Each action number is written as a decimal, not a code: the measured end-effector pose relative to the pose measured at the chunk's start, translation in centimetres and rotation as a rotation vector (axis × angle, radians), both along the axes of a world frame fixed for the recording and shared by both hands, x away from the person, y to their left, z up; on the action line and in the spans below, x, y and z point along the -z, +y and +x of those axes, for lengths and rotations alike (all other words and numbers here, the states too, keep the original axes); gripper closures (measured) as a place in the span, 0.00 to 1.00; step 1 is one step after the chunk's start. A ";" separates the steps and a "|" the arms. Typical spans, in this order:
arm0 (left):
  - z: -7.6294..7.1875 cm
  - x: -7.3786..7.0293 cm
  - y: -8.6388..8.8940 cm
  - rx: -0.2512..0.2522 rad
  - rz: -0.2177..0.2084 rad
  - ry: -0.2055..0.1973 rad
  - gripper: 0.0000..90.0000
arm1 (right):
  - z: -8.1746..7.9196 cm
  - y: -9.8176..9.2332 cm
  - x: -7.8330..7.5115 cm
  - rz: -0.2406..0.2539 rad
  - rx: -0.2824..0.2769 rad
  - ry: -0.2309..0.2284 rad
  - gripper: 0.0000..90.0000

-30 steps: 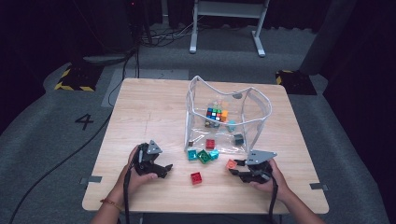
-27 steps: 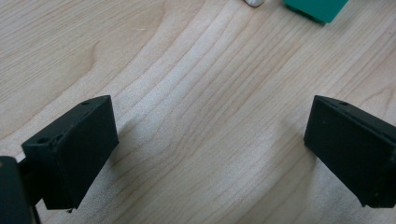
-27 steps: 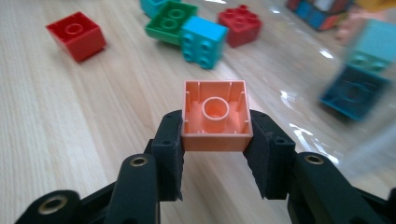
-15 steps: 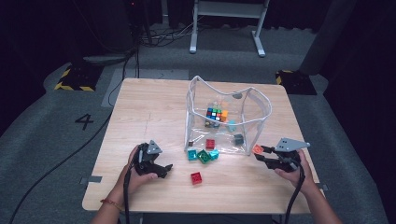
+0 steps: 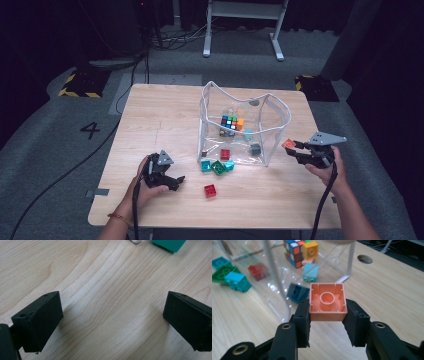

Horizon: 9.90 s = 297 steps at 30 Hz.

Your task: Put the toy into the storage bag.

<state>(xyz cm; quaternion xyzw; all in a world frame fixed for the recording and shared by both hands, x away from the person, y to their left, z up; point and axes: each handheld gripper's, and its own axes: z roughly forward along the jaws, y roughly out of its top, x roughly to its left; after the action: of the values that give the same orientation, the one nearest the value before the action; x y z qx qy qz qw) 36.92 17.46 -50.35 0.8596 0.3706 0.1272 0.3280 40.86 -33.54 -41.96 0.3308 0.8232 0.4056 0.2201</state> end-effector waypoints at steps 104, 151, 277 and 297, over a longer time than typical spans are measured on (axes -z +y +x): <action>0.0 0.0 0.0 0.000 0.000 0.000 0.03 | 10.9 13.2 -9.7 -0.409 -0.294 0.216 0.65; 0.0 0.0 0.0 -0.001 0.000 -0.001 0.03 | 4.7 4.9 -10.9 -0.008 -0.086 -0.034 0.36; -0.1 0.0 0.0 -0.002 0.000 0.002 0.03 | -1.3 -0.5 1.9 0.037 0.044 -0.007 0.55; -0.1 0.0 0.0 -0.002 -0.001 0.002 0.03 | 3.3 0.1 -8.0 0.029 0.096 -0.122 0.55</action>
<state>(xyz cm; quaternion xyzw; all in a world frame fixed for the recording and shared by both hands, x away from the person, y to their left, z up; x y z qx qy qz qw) 36.87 17.43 -50.35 0.8592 0.3719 0.1266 0.3278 44.17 -33.41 -33.96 0.3476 0.7854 0.4261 0.2843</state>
